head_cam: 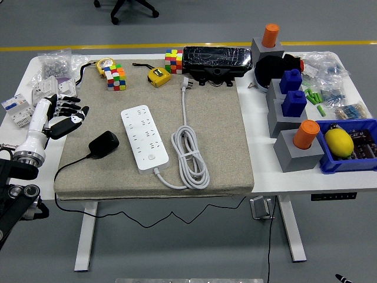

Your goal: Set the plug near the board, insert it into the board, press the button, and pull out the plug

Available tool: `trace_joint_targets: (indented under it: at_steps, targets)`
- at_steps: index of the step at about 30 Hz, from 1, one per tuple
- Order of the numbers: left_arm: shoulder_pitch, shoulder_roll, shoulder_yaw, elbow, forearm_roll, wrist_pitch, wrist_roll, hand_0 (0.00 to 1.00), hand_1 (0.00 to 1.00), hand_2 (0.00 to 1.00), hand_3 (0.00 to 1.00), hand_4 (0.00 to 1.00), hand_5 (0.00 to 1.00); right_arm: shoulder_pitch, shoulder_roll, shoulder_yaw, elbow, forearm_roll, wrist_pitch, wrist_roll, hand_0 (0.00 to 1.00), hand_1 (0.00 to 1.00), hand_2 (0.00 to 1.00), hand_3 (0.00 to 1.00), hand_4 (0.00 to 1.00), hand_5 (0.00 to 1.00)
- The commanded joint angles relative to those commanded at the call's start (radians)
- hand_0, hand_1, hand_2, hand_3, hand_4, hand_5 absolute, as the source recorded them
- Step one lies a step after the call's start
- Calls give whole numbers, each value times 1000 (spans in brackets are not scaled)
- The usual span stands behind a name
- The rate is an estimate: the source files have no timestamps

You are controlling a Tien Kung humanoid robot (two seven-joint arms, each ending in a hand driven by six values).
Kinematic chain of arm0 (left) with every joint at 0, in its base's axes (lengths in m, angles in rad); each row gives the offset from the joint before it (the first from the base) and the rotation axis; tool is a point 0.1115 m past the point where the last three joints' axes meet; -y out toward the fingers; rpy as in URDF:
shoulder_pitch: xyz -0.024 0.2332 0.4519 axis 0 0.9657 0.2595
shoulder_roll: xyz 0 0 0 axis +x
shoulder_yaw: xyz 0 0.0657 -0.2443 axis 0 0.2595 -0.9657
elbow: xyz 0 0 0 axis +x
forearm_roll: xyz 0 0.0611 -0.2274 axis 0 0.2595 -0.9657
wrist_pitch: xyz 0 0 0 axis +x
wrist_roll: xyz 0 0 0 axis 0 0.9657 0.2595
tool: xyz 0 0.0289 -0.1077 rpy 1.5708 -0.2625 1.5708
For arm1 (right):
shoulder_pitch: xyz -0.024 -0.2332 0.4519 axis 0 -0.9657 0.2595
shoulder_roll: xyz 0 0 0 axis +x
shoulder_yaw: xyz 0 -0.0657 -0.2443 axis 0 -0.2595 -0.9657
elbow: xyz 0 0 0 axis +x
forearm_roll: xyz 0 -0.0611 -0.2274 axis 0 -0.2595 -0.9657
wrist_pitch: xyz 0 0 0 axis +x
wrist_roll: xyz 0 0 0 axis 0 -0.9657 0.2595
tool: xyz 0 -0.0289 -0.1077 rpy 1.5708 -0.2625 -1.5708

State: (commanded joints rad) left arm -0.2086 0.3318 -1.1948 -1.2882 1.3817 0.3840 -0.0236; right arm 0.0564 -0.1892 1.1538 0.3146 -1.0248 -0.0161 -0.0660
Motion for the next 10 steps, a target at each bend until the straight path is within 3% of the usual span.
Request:
trace_joint_targets:
  at_steps: [10]
  targets:
    - [-3, 4, 6, -1, -1, -1, 2, 567, 545, 530, 561, 751, 280, 2, -4, -9, 1, 2, 0, 0, 657, 655, 660, 574, 993, 562]
